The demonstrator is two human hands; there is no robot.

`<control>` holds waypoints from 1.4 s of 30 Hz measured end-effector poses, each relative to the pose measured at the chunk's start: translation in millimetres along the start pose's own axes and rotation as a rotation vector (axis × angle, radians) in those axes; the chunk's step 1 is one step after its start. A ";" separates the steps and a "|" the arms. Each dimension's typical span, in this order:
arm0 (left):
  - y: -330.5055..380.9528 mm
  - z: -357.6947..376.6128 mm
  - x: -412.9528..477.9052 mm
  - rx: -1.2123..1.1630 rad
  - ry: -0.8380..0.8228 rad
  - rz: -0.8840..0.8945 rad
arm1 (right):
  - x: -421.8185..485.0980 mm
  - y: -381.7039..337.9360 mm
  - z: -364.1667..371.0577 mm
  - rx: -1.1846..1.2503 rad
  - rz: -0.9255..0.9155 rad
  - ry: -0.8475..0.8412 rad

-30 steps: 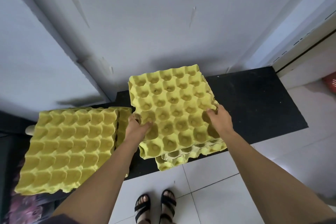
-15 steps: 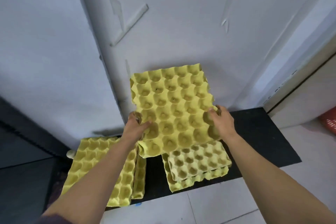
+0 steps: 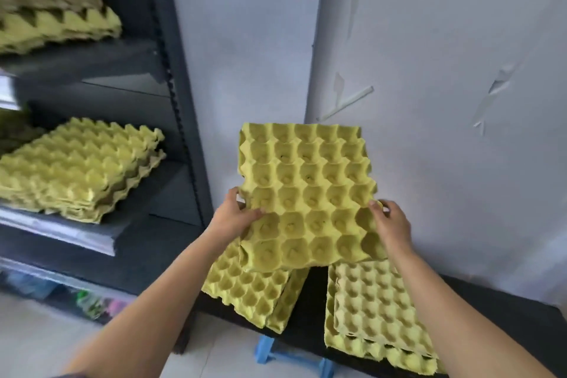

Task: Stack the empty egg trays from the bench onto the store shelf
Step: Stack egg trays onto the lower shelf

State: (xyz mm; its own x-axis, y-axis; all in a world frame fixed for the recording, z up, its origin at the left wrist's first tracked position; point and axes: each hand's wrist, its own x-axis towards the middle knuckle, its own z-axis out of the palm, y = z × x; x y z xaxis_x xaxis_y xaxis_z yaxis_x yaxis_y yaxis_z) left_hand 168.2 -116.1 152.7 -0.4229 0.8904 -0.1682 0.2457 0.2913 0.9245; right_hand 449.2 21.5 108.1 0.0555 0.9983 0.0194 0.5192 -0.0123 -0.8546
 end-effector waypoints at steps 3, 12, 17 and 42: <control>-13.4 -48.9 -36.1 -0.043 0.114 -0.045 | -19.9 -36.2 35.1 0.020 -0.080 -0.116; -74.6 -198.2 -113.1 -0.251 0.426 -0.227 | -101.7 -141.1 160.6 -0.019 -0.356 -0.522; -107.0 -273.5 -123.1 -0.273 0.594 -0.200 | -147.2 -190.9 234.5 -0.012 -0.389 -0.539; -169.0 -488.7 71.0 1.323 0.293 0.345 | -193.2 -358.1 491.0 -0.016 -0.188 -0.195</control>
State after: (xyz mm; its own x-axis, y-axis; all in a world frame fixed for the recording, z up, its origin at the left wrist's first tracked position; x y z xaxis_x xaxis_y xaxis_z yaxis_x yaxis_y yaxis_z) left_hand -329.6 -273.0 151.6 -0.2976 0.9271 0.2278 0.9347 0.3315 -0.1280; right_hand -166.2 -138.8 155.6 -0.2080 0.9753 0.0748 0.5185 0.1748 -0.8370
